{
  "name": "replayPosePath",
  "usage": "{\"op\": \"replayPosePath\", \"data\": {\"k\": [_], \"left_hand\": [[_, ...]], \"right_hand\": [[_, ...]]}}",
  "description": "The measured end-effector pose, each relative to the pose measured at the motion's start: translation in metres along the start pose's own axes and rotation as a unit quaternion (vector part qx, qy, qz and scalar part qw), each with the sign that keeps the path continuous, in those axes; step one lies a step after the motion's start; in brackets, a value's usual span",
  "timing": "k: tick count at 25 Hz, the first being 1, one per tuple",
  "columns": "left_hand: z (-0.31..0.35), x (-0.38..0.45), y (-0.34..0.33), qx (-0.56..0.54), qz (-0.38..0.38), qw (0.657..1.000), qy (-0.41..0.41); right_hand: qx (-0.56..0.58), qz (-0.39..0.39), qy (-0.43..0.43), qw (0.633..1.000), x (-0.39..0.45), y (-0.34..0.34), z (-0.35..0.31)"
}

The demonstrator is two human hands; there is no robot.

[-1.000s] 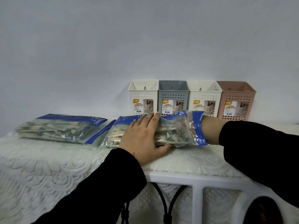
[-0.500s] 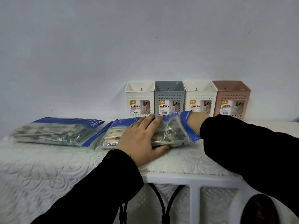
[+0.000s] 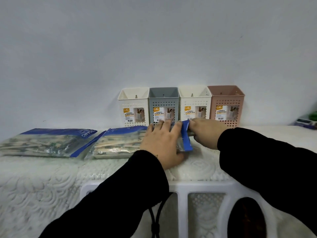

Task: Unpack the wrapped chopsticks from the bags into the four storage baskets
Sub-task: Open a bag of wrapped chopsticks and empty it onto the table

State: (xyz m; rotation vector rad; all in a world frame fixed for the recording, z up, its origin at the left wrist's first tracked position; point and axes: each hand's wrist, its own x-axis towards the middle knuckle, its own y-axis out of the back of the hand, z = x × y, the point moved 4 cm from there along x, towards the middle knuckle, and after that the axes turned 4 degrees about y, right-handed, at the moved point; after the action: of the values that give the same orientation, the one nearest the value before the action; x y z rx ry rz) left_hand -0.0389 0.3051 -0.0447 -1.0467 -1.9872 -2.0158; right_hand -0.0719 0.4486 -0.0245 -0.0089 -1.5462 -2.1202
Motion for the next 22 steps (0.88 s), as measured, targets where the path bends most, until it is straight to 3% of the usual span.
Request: {"op": "replayPosePath", "data": {"k": [3,7,17,22], "left_hand": [[0.001,0.003,-0.006,0.016,0.011,1.000,0.021],[-0.005,0.002,-0.013,0.012,0.033,0.997,0.064],[-0.005,0.002,-0.018,0.016,0.035,0.995,0.095],[-0.004,0.000,-0.016,0.007,0.036,0.994,0.103]], "right_hand": [[0.035,0.034,-0.003,0.999,-0.018,-0.009,0.029],[0.055,0.017,-0.025,0.998,-0.034,-0.028,0.064],[0.006,-0.059,-0.073,0.996,-0.041,-0.057,0.115],[-0.028,-0.107,-0.151,0.982,-0.047,-0.055,0.125]]}}
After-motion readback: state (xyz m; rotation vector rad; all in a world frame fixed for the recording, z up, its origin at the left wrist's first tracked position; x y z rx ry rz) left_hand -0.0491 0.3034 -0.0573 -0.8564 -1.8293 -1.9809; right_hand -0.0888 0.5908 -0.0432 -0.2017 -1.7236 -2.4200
